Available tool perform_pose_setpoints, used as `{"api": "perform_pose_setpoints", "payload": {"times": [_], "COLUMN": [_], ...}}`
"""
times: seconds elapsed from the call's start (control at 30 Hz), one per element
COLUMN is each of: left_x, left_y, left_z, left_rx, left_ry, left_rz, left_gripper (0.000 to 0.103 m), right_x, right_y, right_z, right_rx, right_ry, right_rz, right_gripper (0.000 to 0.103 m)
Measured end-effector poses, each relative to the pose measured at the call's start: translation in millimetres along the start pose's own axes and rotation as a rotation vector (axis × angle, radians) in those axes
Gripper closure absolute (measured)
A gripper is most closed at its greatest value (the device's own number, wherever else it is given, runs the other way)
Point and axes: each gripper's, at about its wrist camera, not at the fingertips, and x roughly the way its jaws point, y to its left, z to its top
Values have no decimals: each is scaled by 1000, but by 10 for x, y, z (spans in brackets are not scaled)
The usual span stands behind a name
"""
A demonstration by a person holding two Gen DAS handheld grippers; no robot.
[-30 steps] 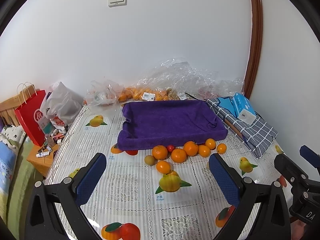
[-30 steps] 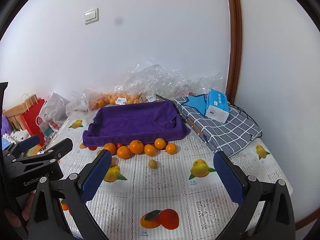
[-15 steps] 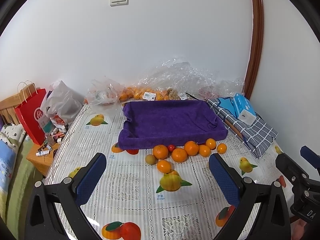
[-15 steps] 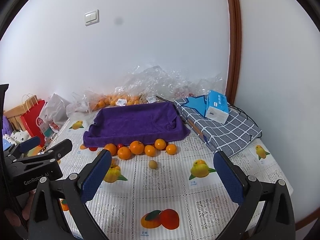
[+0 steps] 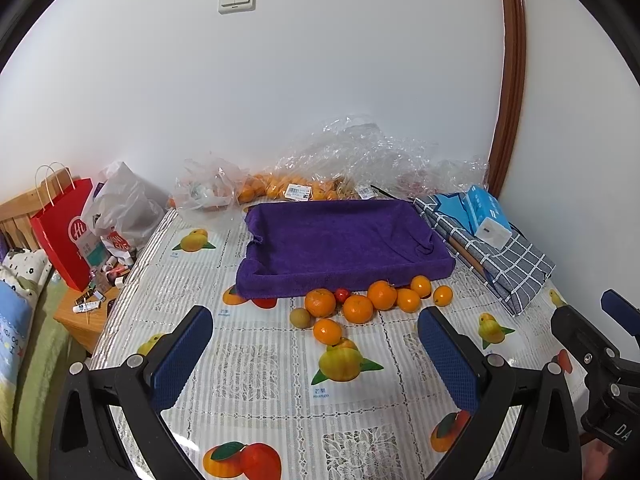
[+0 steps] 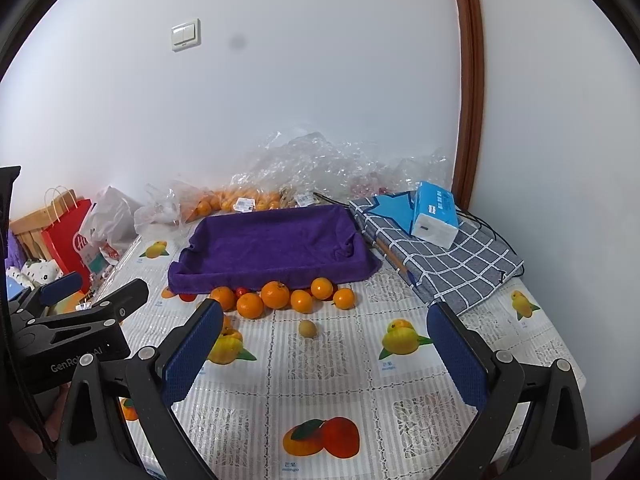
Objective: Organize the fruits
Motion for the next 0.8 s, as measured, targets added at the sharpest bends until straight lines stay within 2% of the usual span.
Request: {"api": "perform_pose_setpoints", "payload": {"times": [0.8], "left_x": [-52], "left_y": [-52], "left_z": [-8], "left_rx": [13], "left_ry": [-6], "left_rz": [4], "left_gripper": [0], "right_x": [-47], "right_y": [15], "right_z": [-9], "right_rx": [-5], "right_ry": [-12], "right_rz": [5], "right_gripper": [2]}}
